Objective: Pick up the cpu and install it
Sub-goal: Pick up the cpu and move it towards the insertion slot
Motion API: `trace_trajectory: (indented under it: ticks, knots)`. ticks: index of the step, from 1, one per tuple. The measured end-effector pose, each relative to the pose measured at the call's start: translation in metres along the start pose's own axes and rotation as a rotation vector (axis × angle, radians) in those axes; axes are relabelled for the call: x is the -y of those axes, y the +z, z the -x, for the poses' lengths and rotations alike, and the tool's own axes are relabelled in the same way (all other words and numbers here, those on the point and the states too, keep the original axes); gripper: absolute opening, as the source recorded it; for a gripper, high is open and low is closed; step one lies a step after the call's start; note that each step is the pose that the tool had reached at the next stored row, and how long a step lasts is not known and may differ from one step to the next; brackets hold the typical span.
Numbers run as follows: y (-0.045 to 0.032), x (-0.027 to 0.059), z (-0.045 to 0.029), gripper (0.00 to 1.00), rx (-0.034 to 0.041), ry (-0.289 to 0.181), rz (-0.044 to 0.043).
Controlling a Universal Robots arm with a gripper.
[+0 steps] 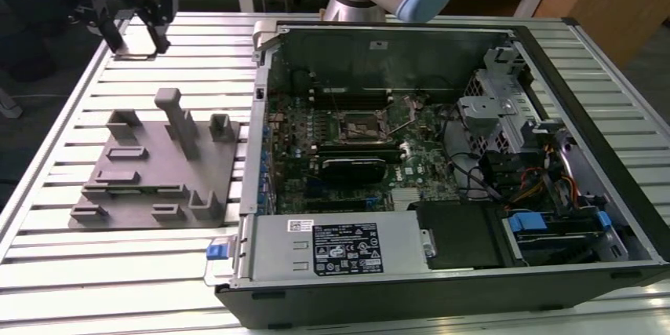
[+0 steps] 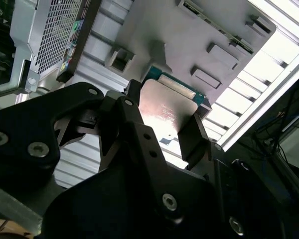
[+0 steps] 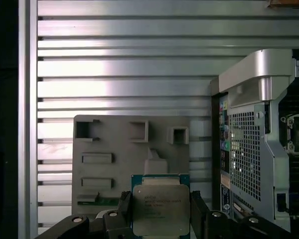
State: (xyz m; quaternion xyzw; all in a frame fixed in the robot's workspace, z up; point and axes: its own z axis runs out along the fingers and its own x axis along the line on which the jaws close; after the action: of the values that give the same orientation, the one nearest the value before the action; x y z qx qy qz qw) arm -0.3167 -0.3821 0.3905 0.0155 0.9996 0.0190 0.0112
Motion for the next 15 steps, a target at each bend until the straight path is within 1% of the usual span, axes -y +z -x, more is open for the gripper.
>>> trace_trajectory:
  ticks: [3, 4, 15]
  knots:
    - [0.0001, -0.0013, 0.0048, 0.55, 0.0, 0.0, 0.0]
    - [0.0003, -0.0021, 0.0081, 0.55, 0.0001, 0.0, 0.0]
    - [0.0008, -0.0056, 0.025, 0.55, 0.0, 0.0, 0.0]
